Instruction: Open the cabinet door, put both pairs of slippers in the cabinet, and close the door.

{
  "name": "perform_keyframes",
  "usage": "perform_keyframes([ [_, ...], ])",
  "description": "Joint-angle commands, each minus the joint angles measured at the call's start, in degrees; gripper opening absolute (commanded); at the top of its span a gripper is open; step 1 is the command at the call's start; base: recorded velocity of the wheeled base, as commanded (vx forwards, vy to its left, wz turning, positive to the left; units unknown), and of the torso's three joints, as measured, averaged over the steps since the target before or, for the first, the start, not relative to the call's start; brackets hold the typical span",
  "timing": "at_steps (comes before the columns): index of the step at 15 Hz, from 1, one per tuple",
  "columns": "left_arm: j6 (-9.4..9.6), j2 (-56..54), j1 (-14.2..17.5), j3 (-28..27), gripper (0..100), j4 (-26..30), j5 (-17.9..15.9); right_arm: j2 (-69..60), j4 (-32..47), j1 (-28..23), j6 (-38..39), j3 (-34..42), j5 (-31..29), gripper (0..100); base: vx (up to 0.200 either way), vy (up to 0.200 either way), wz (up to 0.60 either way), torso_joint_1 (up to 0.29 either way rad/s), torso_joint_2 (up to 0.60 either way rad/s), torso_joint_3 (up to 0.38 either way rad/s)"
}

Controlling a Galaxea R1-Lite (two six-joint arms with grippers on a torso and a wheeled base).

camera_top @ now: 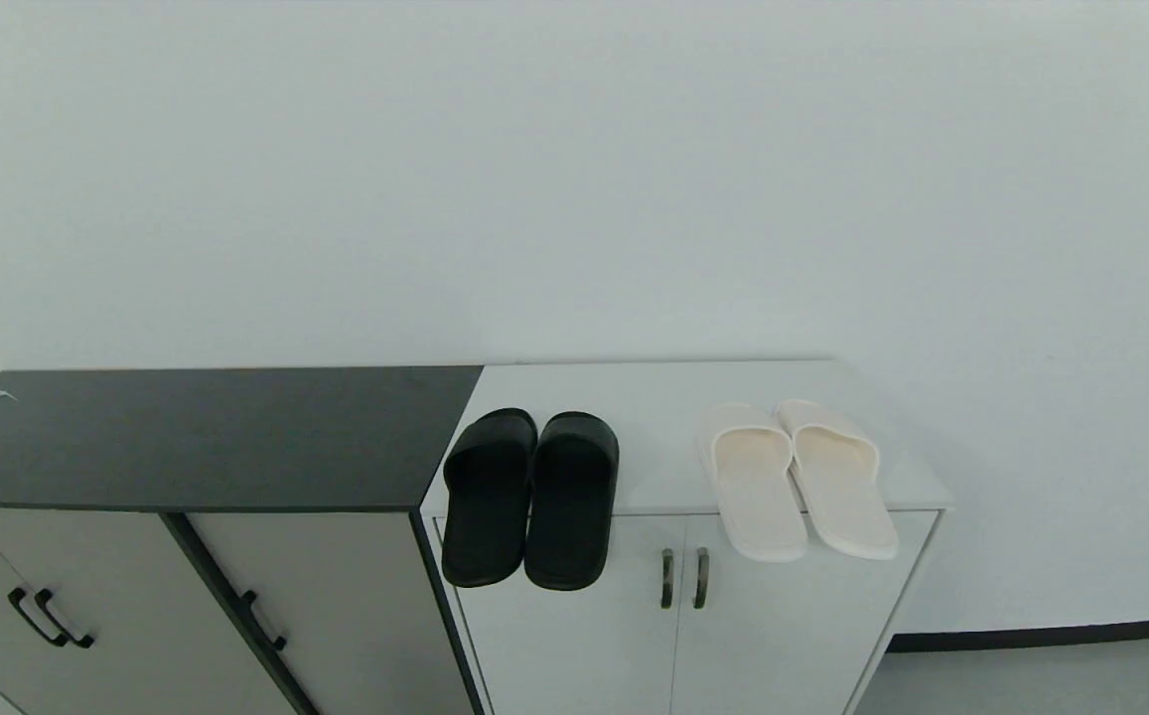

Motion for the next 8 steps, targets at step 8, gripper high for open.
perform_keyframes([
  [8,-0.04,-0.01,0.0,0.0,0,0.01,0.0,48.88,-17.02,26.7,4.74,-3.56,-15.51,100,0.0,0.0,0.0,0.0,0.0,0.0],
])
